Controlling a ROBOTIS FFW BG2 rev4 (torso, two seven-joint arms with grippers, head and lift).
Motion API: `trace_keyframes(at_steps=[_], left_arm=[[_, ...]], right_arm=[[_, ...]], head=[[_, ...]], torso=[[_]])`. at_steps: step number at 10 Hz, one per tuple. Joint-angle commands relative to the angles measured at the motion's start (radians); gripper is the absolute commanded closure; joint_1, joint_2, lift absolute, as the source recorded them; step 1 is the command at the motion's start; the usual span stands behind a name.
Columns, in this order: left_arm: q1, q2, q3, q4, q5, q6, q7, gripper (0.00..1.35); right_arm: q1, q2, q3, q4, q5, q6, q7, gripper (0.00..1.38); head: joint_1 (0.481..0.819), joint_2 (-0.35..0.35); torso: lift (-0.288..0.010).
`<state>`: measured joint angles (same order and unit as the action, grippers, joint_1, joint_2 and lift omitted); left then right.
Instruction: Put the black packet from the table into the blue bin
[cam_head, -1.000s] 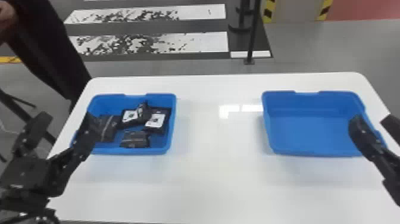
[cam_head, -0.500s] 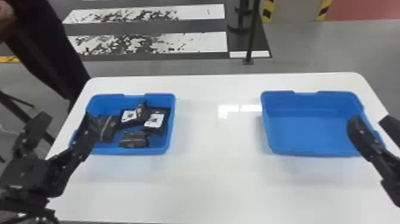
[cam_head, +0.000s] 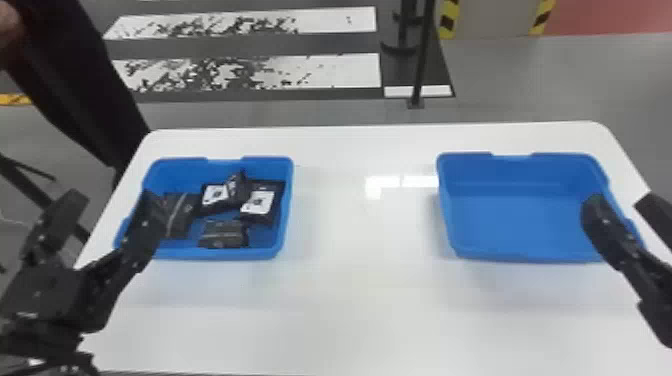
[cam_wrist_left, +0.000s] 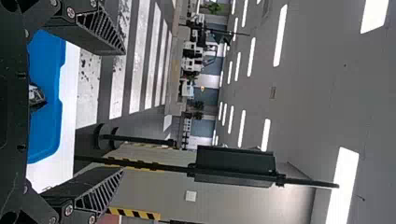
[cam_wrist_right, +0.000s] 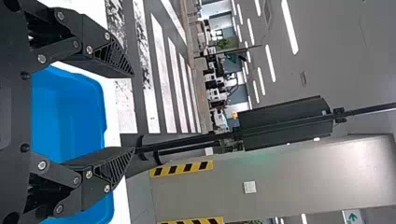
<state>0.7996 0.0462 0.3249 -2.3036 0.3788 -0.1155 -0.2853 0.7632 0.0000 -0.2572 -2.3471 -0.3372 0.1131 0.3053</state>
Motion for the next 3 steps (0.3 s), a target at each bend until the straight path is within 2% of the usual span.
trace_keyframes(at_steps=[1, 3], left_arm=[[-0.002, 0.000, 0.000, 0.000, 0.004, 0.007, 0.000, 0.15], [-0.002, 0.000, -0.002, 0.003, 0.004, 0.007, 0.000, 0.15]], right_arm=[[0.000, 0.001, 0.000, -0.003, 0.000, 0.000, 0.000, 0.51], [0.000, 0.001, 0.000, 0.000, 0.000, 0.000, 0.000, 0.51]], head=[[0.695, 0.073], [0.695, 0.074]], torso=[[-0.110], [-0.110]])
